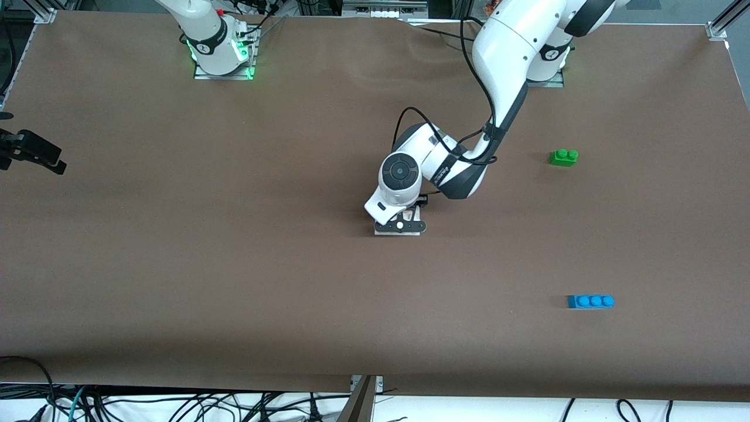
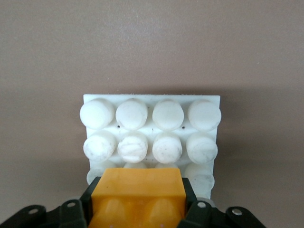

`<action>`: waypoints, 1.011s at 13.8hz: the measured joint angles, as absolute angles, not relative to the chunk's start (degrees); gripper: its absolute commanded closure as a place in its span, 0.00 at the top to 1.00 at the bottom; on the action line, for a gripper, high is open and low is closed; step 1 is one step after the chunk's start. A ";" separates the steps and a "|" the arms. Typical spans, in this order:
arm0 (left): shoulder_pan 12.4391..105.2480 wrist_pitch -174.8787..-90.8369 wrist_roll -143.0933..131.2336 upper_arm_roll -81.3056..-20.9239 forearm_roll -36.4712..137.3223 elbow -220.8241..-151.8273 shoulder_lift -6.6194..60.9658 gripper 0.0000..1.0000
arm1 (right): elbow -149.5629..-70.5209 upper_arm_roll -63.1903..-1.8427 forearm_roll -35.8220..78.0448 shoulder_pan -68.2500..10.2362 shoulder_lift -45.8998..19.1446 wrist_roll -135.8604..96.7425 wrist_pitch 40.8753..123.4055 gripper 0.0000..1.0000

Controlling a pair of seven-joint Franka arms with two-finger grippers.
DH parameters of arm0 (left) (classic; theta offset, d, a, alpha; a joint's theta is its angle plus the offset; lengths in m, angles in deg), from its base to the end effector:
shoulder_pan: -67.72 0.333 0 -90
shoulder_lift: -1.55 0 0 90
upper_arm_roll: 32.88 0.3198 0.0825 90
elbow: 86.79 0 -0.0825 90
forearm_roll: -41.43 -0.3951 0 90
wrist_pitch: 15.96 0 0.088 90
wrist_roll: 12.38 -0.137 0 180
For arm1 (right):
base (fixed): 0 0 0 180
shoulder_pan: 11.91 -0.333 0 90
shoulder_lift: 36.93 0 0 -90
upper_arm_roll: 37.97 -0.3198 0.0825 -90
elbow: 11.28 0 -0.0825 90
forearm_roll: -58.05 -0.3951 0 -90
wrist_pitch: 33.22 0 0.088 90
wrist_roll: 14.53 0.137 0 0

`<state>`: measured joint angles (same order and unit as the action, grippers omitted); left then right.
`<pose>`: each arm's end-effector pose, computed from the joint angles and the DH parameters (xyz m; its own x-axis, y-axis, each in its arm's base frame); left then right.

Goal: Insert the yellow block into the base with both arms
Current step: 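Lower the yellow block onto the base plate studs with the left gripper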

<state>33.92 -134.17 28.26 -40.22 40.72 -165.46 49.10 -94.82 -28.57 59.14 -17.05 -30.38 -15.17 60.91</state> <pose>0.5588 -0.4665 0.1767 0.9874 0.0212 -0.1567 0.0178 -0.9996 -0.0234 0.6092 -0.0424 0.5937 0.9957 -0.0592 0.0715 -0.0621 -0.9973 0.0384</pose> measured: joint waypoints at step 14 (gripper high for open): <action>33.78 -135.57 28.21 -40.57 40.52 -166.14 49.70 0.28 | -94.82 -28.57 59.14 -17.05 -30.32 -15.18 60.91 1.00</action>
<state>33.78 -135.57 28.21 -40.57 40.52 -166.14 49.70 -94.82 -28.57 59.14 -17.05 -30.32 -15.18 60.91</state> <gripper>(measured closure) 0.322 0.000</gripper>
